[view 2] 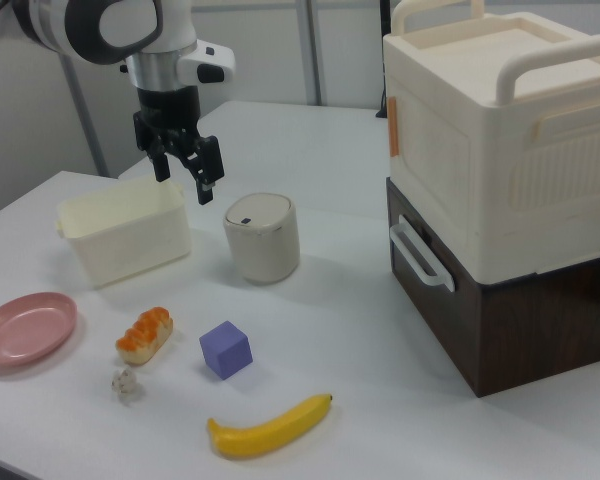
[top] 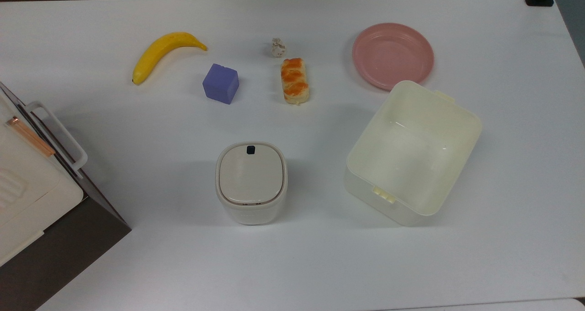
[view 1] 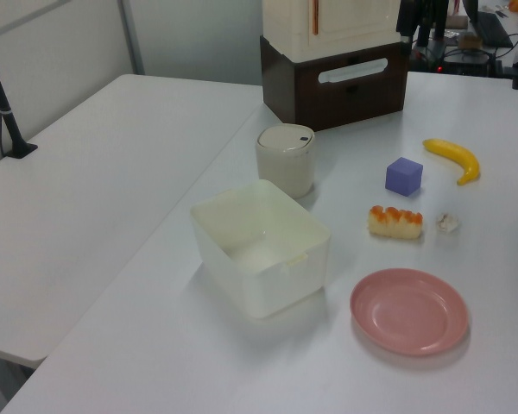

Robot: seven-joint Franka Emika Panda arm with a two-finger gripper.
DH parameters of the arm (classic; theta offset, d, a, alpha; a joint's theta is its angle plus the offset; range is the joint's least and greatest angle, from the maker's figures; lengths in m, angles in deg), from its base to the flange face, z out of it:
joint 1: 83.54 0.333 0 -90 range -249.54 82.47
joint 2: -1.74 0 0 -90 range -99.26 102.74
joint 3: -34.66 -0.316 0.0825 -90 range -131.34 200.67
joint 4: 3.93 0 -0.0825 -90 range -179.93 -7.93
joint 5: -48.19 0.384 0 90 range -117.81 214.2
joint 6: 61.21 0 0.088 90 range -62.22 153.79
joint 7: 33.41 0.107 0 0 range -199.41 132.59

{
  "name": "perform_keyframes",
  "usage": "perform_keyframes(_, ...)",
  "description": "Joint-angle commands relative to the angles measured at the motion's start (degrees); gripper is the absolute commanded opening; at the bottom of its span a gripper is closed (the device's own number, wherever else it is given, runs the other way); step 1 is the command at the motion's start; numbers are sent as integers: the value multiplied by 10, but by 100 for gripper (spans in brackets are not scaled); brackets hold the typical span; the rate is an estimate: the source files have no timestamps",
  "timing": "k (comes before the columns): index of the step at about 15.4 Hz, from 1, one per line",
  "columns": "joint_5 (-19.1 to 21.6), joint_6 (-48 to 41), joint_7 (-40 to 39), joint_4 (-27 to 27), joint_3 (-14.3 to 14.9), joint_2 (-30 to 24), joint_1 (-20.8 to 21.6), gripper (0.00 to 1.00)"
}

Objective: Open the trash can

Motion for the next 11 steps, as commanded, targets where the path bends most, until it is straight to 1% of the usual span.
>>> perform_keyframes(1, -13, 22, 24, -6, 6, -10, 4, 100)
perform_keyframes(11, -13, 18, 10, -5, 7, -10, 4, 100)
